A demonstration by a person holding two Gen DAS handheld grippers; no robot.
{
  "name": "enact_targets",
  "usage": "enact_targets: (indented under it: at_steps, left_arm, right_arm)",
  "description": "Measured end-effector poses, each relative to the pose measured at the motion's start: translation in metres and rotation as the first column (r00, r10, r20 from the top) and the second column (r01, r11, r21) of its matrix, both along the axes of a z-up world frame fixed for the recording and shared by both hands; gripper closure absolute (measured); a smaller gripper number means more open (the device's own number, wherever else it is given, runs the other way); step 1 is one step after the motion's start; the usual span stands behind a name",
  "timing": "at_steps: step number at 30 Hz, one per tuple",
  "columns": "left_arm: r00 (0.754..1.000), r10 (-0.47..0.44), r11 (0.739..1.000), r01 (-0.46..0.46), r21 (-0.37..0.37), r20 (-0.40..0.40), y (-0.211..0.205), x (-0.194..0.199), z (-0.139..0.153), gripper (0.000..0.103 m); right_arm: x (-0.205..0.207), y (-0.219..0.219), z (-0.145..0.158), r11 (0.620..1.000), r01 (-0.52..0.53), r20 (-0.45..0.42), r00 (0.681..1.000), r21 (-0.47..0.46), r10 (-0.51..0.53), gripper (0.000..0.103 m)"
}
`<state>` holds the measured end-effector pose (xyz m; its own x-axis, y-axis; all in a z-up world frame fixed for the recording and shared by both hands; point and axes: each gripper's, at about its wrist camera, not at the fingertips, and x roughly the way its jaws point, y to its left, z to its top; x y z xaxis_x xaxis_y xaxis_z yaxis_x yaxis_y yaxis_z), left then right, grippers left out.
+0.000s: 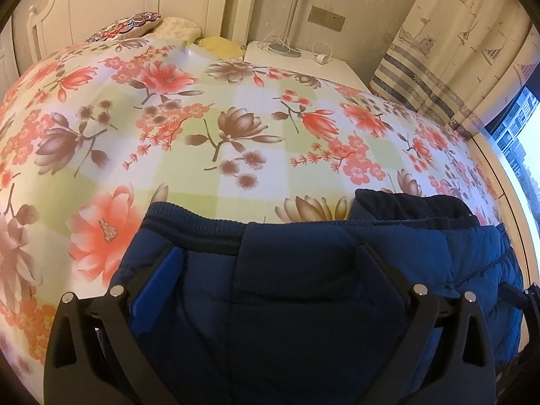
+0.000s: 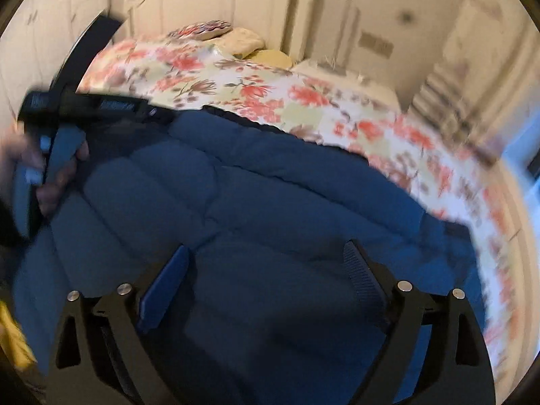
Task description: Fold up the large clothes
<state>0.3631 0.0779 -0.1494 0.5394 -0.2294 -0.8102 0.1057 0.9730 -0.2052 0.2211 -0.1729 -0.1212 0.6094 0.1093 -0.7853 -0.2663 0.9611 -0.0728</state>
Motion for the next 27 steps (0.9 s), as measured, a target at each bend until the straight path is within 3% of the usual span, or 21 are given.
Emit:
enact_targets:
  at_steps: [2, 5, 8, 10, 12, 14, 18, 22, 25, 27]
  left_arm:
    - [1.0, 0.012, 1.0, -0.012, 0.016, 0.001, 0.0, -0.002, 0.001, 0.002]
    - [0.995, 0.094, 0.991, -0.097, 0.097, 0.033, -0.005, -0.022, 0.014, 0.006]
    - [0.99, -0.043, 0.996, 0.032, 0.085, 0.136, -0.038, -0.065, 0.036, 0.006]
    - [0.969, -0.157, 0.978, 0.126, 0.163, 0.191, -0.068, -0.091, 0.041, 0.005]
    - [0.946, -0.267, 0.934, 0.206, 0.292, 0.185, -0.102, -0.108, 0.026, 0.002]
    - [0.944, -0.281, 0.916, 0.208, 0.343, 0.176, -0.114, -0.108, 0.01, 0.002]
    - [0.961, -0.245, 0.953, 0.214, 0.213, 0.131, -0.099, -0.092, 0.001, 0.002]
    - [0.961, -0.239, 0.952, 0.204, 0.229, 0.137, -0.1, -0.096, 0.003, 0.002]
    - [0.969, -0.186, 0.967, 0.151, 0.205, 0.165, -0.088, -0.117, 0.023, 0.003]
    - [0.963, -0.176, 0.973, 0.138, 0.186, 0.206, -0.077, -0.136, 0.04, 0.003]
  right_arm:
    - [-0.009, -0.023, 0.007, 0.998, 0.067, 0.036, 0.997, 0.002, -0.067, 0.019]
    - [-0.023, -0.075, 0.008, 0.979, 0.196, 0.057, 0.978, 0.057, -0.2, 0.019]
    - [-0.03, -0.12, -0.004, 0.951, 0.274, 0.019, 0.96, 0.145, -0.28, 0.019]
    - [-0.034, -0.131, -0.012, 0.944, 0.27, 0.002, 0.961, 0.191, -0.275, 0.019]
    - [-0.03, -0.13, -0.018, 0.947, 0.261, -0.004, 0.964, 0.189, -0.266, 0.018]
    - [-0.027, -0.124, -0.02, 0.949, 0.251, -0.008, 0.967, 0.191, -0.254, 0.016]
    - [-0.025, -0.132, -0.025, 0.937, 0.241, -0.042, 0.97, 0.252, -0.238, 0.012]
    - [-0.026, -0.133, -0.023, 0.939, 0.247, -0.039, 0.969, 0.241, -0.245, 0.013]
    - [-0.046, -0.118, -0.003, 0.949, 0.264, 0.052, 0.96, 0.171, -0.276, 0.014]
    - [-0.066, -0.092, 0.018, 0.972, 0.17, 0.132, 0.972, 0.161, -0.192, 0.014]
